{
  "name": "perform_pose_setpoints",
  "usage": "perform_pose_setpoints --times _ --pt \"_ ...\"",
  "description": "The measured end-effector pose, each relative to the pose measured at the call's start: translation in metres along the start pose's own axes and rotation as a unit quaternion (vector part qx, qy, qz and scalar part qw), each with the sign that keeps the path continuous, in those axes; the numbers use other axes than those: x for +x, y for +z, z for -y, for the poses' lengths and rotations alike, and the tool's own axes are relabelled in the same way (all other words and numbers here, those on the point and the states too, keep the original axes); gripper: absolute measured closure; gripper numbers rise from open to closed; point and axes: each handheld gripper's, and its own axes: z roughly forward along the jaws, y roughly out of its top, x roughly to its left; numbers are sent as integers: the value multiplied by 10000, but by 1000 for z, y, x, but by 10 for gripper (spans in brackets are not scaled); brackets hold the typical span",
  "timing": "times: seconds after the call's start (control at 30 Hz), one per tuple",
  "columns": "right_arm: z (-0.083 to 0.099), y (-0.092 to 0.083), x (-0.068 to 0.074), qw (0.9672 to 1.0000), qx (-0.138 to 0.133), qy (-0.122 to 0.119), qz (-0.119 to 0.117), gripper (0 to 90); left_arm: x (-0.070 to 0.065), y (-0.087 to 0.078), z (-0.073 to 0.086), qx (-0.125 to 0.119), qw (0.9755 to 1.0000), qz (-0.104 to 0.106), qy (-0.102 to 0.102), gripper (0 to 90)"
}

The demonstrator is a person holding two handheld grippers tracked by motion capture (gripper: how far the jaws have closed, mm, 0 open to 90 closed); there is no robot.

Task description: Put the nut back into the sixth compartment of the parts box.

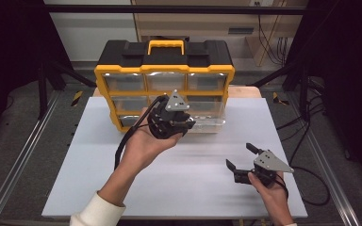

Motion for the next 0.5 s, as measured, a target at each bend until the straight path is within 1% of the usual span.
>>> perform_pose_setpoints --times 0.23,0.5 --pt "0 0 0 10000 -4 -3 -6 64 -1 0 -5 2 10000 18 12 697" --pt "0 0 0 10000 -3 -3 -6 65 -1 -2 -10 22 10000 -9 61 697"
